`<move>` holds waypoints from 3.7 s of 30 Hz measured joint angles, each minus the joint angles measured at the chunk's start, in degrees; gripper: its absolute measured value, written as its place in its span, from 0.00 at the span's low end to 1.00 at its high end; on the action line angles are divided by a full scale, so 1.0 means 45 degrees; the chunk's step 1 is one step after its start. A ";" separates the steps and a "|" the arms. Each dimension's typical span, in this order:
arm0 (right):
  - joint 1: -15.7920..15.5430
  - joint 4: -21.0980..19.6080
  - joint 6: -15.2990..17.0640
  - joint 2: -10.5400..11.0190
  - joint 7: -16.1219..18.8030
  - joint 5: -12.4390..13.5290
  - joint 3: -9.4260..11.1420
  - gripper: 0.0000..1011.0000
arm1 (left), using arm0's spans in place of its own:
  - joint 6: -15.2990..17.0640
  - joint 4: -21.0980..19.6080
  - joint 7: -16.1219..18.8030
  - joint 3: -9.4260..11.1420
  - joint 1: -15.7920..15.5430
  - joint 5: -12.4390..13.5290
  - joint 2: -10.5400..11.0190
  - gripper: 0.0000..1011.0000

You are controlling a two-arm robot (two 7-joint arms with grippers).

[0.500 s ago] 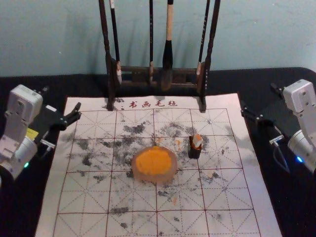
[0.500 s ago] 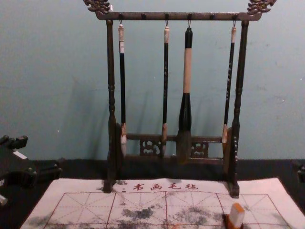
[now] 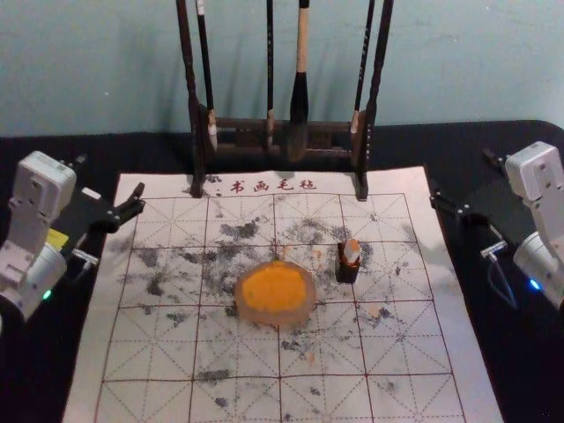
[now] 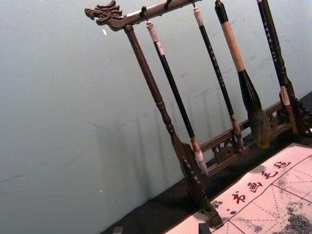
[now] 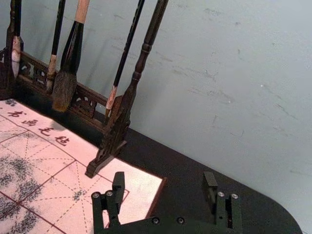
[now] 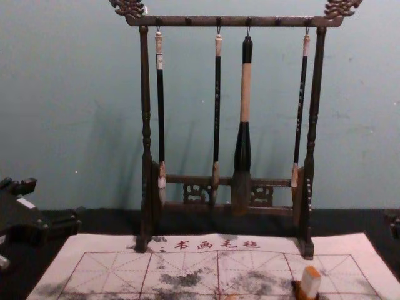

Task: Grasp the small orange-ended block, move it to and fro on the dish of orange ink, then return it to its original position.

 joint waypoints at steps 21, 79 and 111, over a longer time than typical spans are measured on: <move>0.0000 0.0000 0.0000 0.0000 0.0000 0.0000 0.0000 0.99 | 0.0000 -0.0001 -0.0001 0.0000 -0.0001 0.0000 0.0000 0.99; -0.1017 -0.1376 0.2117 -0.1675 0.3132 0.0965 -0.0197 0.99 | 0.0000 0.0000 0.0000 0.0000 0.0000 0.0000 0.0000 0.99; -0.1497 -0.1370 0.2830 -0.2655 0.3592 0.0564 0.0474 0.99 | 0.0000 -0.0001 0.0000 0.0000 0.0000 0.0000 0.0000 0.99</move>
